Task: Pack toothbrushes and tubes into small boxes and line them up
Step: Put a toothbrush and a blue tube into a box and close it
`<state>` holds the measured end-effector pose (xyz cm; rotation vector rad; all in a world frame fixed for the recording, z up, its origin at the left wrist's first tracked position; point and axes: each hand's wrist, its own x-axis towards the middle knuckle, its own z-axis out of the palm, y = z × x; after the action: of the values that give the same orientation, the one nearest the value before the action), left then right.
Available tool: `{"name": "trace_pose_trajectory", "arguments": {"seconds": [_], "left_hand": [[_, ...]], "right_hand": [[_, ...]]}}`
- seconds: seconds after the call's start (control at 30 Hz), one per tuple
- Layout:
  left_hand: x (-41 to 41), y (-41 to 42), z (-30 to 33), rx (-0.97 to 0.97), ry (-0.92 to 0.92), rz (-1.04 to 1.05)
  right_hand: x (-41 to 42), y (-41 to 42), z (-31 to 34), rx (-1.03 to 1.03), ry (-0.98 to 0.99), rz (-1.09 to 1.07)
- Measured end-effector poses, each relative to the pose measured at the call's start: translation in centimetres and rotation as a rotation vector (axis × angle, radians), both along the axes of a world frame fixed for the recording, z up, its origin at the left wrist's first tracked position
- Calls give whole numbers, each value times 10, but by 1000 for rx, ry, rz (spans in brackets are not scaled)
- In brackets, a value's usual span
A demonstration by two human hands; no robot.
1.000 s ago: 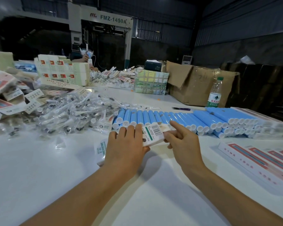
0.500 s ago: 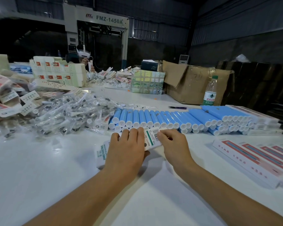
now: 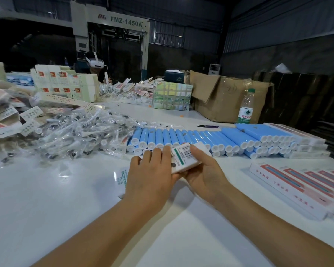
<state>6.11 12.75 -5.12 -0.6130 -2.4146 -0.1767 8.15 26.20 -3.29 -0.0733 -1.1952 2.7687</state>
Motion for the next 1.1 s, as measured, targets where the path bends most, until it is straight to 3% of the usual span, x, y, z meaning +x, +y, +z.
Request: {"name": "trace_pose_trajectory", "arguments": {"seconds": [0.1,0.2,0.3,0.43,0.5,0.67,0.73,1.1], "left_hand": [[4,0,1,-1,-22,-4],[11,1,5,-39,-59,-9],[12,-1,5,-34,59,-39],[9,-3,0,-61,-13,-36],[4,-5,-4,-58,6,-25],[-6,-9,-4,-36,12,-11],[-6,-10,-4,-47,19,5],[-3,-10,-3,-28,-6,-16]], "right_hand": [[-2,-1,-1,298,30,-213],[4,-1,-8,907,86,-397],[5,0,-13,1365,138,-518],[5,3,-15,1529,110,-468],[8,0,-15,1422,115,-392],[9,-1,2,385,-26,8],[8,3,6,131,-61,69],[8,1,-1,387,101,-66]]}}
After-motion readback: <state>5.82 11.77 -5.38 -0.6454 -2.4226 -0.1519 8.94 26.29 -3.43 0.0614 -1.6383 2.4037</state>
